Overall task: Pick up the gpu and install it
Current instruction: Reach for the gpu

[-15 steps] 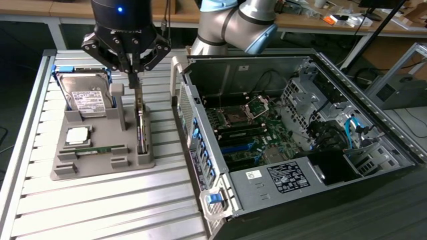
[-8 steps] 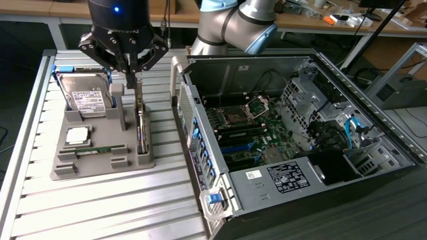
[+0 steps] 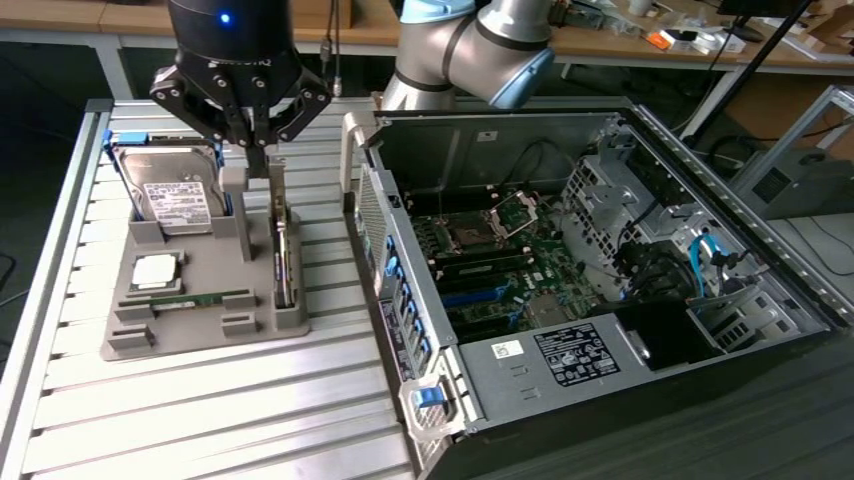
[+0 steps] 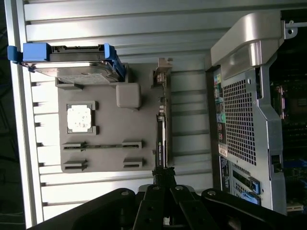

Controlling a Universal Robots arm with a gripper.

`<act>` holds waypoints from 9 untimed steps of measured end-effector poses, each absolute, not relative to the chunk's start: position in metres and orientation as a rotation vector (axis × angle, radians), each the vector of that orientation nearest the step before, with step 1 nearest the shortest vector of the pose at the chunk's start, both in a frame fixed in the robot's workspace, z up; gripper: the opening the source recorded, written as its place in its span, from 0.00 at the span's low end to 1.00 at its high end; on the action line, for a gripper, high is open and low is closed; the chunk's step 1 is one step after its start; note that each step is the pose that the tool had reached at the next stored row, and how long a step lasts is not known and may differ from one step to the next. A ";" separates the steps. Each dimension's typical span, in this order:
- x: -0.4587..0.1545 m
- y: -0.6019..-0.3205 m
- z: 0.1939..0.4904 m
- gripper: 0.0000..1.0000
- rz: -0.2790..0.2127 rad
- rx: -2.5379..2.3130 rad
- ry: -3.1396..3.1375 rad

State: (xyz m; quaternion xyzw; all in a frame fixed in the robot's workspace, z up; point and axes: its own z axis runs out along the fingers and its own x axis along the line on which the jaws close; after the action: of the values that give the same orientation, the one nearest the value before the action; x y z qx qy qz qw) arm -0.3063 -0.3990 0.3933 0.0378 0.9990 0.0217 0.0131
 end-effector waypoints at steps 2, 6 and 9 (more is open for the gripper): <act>-0.307 -0.399 0.393 0.11 0.068 0.118 3.113; -0.309 -0.399 0.393 0.11 0.068 0.118 3.113; -0.311 -0.399 0.393 0.11 0.068 0.118 3.113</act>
State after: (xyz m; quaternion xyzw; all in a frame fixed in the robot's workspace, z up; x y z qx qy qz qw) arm -0.3112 -0.3990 0.3933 0.0379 0.9990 0.0217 0.0130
